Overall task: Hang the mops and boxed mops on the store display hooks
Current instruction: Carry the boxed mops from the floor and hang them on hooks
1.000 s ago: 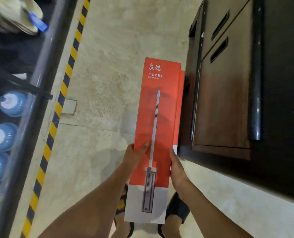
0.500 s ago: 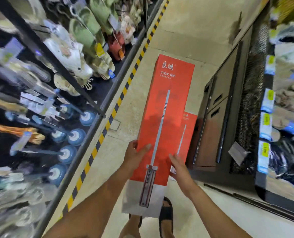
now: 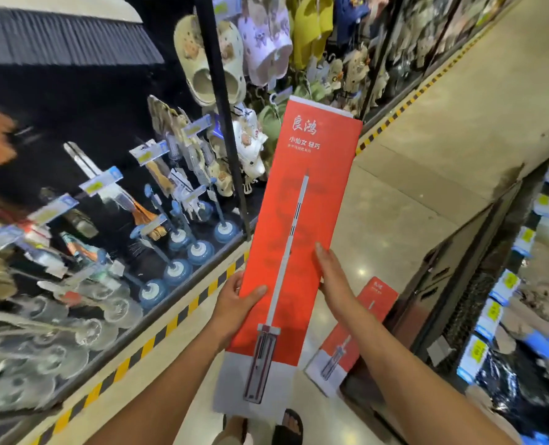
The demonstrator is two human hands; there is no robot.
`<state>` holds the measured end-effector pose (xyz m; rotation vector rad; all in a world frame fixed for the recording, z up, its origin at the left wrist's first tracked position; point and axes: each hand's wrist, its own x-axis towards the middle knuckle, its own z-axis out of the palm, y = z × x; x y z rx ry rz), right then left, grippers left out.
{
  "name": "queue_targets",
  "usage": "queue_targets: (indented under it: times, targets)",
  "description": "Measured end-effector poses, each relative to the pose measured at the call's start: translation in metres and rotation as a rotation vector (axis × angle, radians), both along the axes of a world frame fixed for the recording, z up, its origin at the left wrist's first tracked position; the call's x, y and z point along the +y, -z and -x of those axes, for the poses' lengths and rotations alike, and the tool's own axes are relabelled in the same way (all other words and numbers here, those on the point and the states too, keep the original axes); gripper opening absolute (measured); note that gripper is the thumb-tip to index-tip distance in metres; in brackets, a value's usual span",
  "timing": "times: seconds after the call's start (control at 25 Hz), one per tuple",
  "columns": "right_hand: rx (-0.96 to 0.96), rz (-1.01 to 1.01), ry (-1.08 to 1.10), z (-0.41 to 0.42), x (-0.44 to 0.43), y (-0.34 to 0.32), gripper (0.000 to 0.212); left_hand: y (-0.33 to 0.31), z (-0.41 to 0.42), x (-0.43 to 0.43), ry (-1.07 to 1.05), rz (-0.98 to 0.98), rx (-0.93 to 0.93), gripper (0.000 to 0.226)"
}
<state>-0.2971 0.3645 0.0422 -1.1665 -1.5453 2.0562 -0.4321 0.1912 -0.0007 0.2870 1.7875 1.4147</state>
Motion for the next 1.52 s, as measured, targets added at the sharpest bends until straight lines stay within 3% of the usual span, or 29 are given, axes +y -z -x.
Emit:
queue_targets:
  times: [0.08,0.44,0.64,0.76,0.96,1.08,1.2,1.36,1.52]
  targets:
    - [0.056,-0.029,-0.017,0.024,-0.009,-0.012,0.074,-0.012,-0.004,-0.021,-0.065,-0.028,-0.020,0.062]
    - [0.027,-0.102,-0.040,0.095,-0.105,-0.039,0.055,-0.035,-0.001,-0.123,-0.312,-0.058,0.034,0.056]
    - [0.011,-0.137,-0.165,0.125,-0.179,-0.038,0.078,-0.041,0.008,-0.204,-0.408,-0.101,0.009,0.088]
    - [-0.005,-0.164,-0.287,0.141,-0.239,-0.042,0.100,-0.057,0.024,-0.268,-0.521,-0.145,0.014,0.090]
    - [0.062,-0.201,-0.426,0.154,-0.363,-0.058,0.058,-0.096,0.053,-0.385,-0.650,-0.188,0.141,0.093]
    - [0.064,-0.247,-0.572,0.154,-0.449,-0.056,0.073,-0.115,0.065,-0.467,-0.745,-0.252,0.190,0.093]
    - [0.066,-0.263,-0.724,0.156,-0.532,-0.046,0.086,-0.129,0.066,-0.553,-0.822,-0.324,0.255,0.109]
    - [0.113,-0.248,-0.854,0.158,-0.636,-0.058,0.041,-0.144,0.048,-0.650,-0.974,-0.348,0.294,0.107]
    - [0.146,-0.252,-1.022,0.167,-0.727,-0.051,0.094,-0.146,0.026,-0.739,-1.132,-0.297,0.381,0.096]
